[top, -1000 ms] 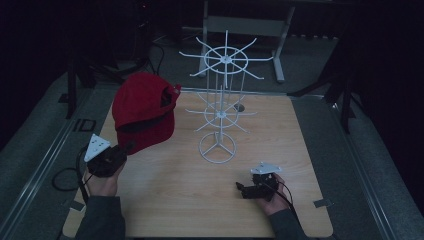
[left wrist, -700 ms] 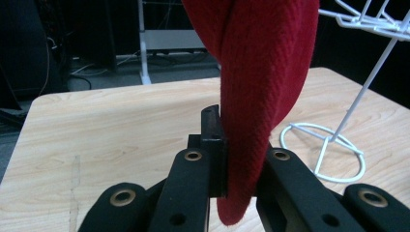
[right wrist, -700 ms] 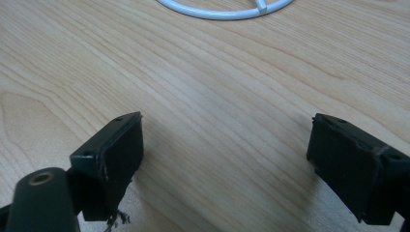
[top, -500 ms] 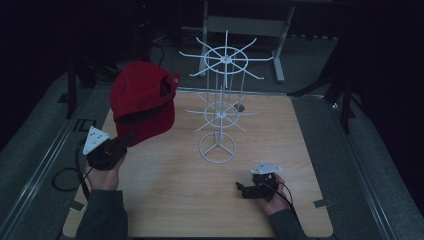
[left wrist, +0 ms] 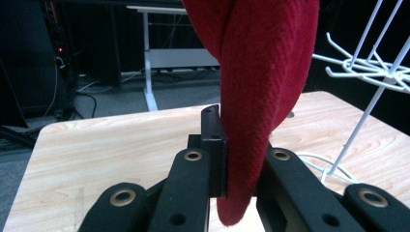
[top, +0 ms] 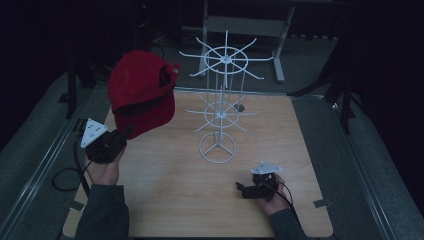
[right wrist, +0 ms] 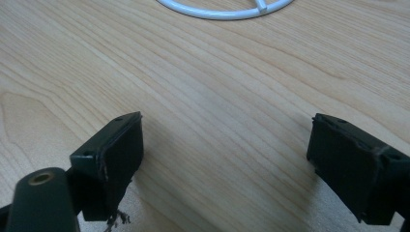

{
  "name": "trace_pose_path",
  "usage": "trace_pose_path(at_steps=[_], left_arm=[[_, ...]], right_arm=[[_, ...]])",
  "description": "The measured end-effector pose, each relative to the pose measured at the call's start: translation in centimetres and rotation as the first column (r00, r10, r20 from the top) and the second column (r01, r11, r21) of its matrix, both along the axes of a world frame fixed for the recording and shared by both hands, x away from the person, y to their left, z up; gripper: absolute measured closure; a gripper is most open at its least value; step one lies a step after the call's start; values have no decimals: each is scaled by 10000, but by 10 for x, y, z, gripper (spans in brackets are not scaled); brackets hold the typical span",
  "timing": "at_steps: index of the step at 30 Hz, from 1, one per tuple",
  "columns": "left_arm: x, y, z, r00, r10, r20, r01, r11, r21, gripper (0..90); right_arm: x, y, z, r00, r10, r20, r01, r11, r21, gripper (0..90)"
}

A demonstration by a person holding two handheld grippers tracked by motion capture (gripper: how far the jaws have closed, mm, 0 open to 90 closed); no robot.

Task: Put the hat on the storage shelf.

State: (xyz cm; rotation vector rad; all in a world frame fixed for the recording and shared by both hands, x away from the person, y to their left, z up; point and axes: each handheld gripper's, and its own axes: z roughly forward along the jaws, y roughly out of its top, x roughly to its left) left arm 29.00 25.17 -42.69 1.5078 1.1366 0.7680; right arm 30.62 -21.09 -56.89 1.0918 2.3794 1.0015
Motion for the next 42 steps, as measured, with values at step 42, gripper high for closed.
trace_pose_path(at_steps=[42], left_arm=[[9, -8, 41, 9972, 385, 639, -353, 9981, -497, 862]], right_arm=[[0, 0, 0, 10000, -3, -3, 3, 10000, -3, 128]])
